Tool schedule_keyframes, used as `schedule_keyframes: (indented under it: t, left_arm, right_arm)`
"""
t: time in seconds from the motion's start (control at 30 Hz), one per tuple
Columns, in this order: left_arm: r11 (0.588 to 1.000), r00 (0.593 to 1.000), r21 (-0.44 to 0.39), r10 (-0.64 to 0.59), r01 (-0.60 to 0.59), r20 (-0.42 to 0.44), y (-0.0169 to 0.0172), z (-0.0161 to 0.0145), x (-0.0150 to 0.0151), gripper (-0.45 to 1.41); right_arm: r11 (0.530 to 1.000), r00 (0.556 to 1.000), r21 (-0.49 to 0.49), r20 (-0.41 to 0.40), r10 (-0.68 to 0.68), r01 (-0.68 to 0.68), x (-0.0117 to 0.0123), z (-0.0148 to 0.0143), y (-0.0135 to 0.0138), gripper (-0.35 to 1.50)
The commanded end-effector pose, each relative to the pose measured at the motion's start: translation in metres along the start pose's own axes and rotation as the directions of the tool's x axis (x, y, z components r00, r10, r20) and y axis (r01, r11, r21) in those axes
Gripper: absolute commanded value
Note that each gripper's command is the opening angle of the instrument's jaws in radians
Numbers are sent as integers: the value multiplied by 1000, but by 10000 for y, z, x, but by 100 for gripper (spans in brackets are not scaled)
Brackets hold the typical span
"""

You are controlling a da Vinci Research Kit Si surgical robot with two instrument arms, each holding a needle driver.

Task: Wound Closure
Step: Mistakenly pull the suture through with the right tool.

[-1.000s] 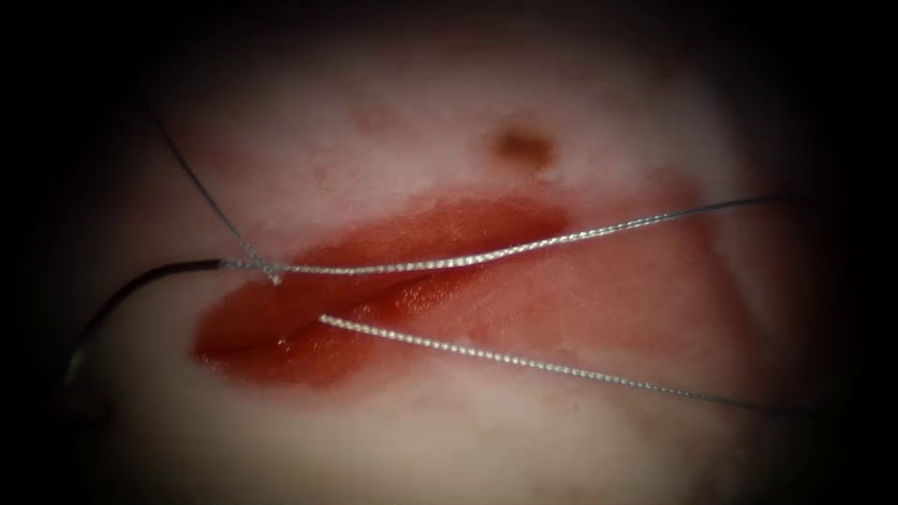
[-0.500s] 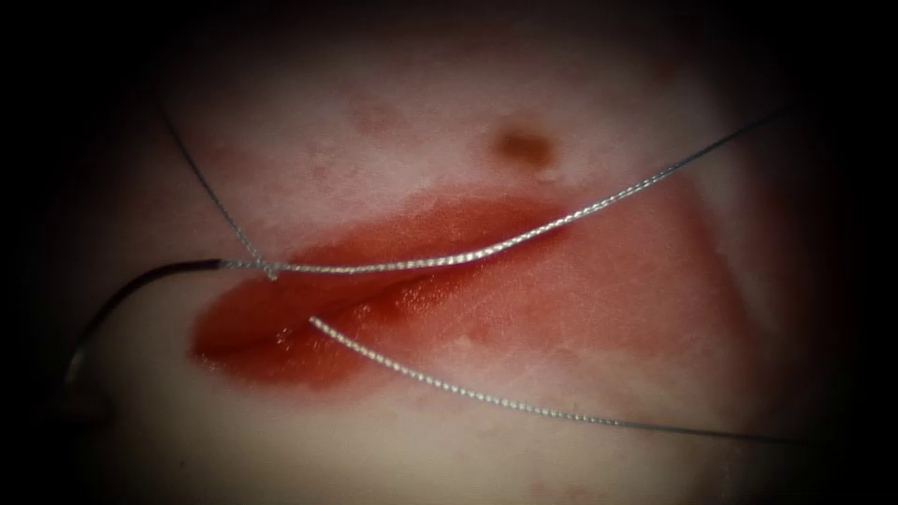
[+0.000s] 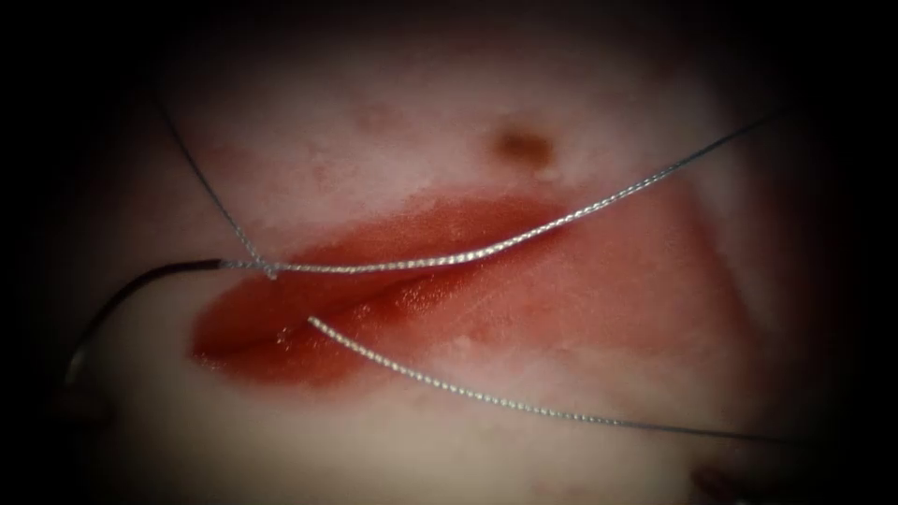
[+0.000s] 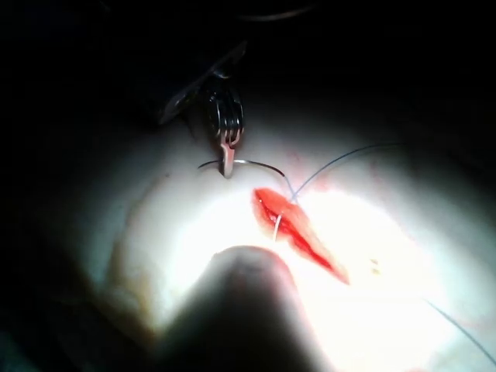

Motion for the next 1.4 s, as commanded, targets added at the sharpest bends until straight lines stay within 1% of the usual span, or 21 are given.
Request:
schedule_keyframes:
  t: [0.03,0.07,0.17,0.2,0.27,0.3,0.4,0.63,0.67,0.7,0.77,0.83,0.87,0.97,1.0,1.07,1.13,1.17,1.2,1.27,1.4]
  left_arm:
    - [1000,1000,4,-1,1,5,-7,-5,-7,-45]
    - [1000,1000,4,-1,1,5,-7,-5,-7,-45]
    - [1000,1000,4,-1,1,5,-7,-5,-7,-45]
    - [1000,1000,4,-1,1,5,-7,-5,-7,-45]
    - [1000,1000,4,-1,1,5,-7,-5,-7,-45]
    - [1000,1000,4,-1,1,5,-7,-5,-7,-45]
    - [1000,1000,4,-1,1,5,-7,-5,-7,-45]
    - [1000,1000,4,-7,7,6,-7,-4,-7,-45]
    - [1000,1000,4,-7,7,7,-7,-4,-7,-45]
    - [1000,1000,5,-7,7,7,-7,-3,-7,-45]
    - [1000,1000,5,-8,8,7,-7,-3,-7,-45]
    - [1000,1000,5,-8,8,7,-7,-3,-7,-45]
    - [1000,1000,5,-8,8,7,-7,-3,-7,-45]
    - [1000,1000,5,-8,8,8,-7,-3,-7,-45]
    - [1000,1000,5,-8,8,8,-7,-3,-7,-45]
    - [1000,1000,5,-8,8,7,-7,-3,-7,-45]
    - [1000,1000,5,-8,8,7,-7,-3,-7,-45]
    - [1000,1000,5,-8,8,7,-7,-3,-7,-45]
    - [1000,1000,5,-13,13,7,-7,-3,-7,-45]
    - [1000,1000,5,-14,13,7,-7,-3,-7,-45]
    - [1000,1000,5,-13,13,7,-7,-3,-7,-45]
  right_arm:
    - [1000,1000,23,-16,-5,6,27,13,-3,46]
    - [998,1000,64,-29,-10,11,42,24,-5,46]
    - [997,999,69,-32,-33,35,69,38,-7,42]
    - [997,998,63,-30,-51,53,76,42,-7,27]
    - [996,997,50,-23,-71,72,93,49,-7,20]
    - [996,997,48,-21,-70,71,97,51,-5,20]
    - [995,996,39,-13,-87,87,109,55,7,4]
    - [993,995,63,-14,-98,99,116,66,35,-11]
    - [994,995,61,-16,-95,96,116,67,36,-11]
    - [994,996,59,-24,-90,92,117,68,38,-1]
    - [994,996,60,-29,-88,90,118,68,38,-5]
    - [994,995,57,-40,-88,91,120,69,38,0]
    - [994,995,55,-45,-90,93,122,70,37,14]
    - [994,994,46,-44,-101,103,130,75,38,15]
    - [993,993,40,-42,-110,111,135,79,39,36]
    - [992,992,44,-41,-119,121,140,81,39,39]
    - [992,993,54,-40,-110,113,146,84,39,49]
    - [993,994,53,-38,-103,105,151,87,39,64]
    - [993,994,51,-37,-105,107,154,88,38,57]
    - [992,993,47,-35,-111,113,158,90,37,56]
    - [992,992,41,-33,-120,121,164,95,38,41]
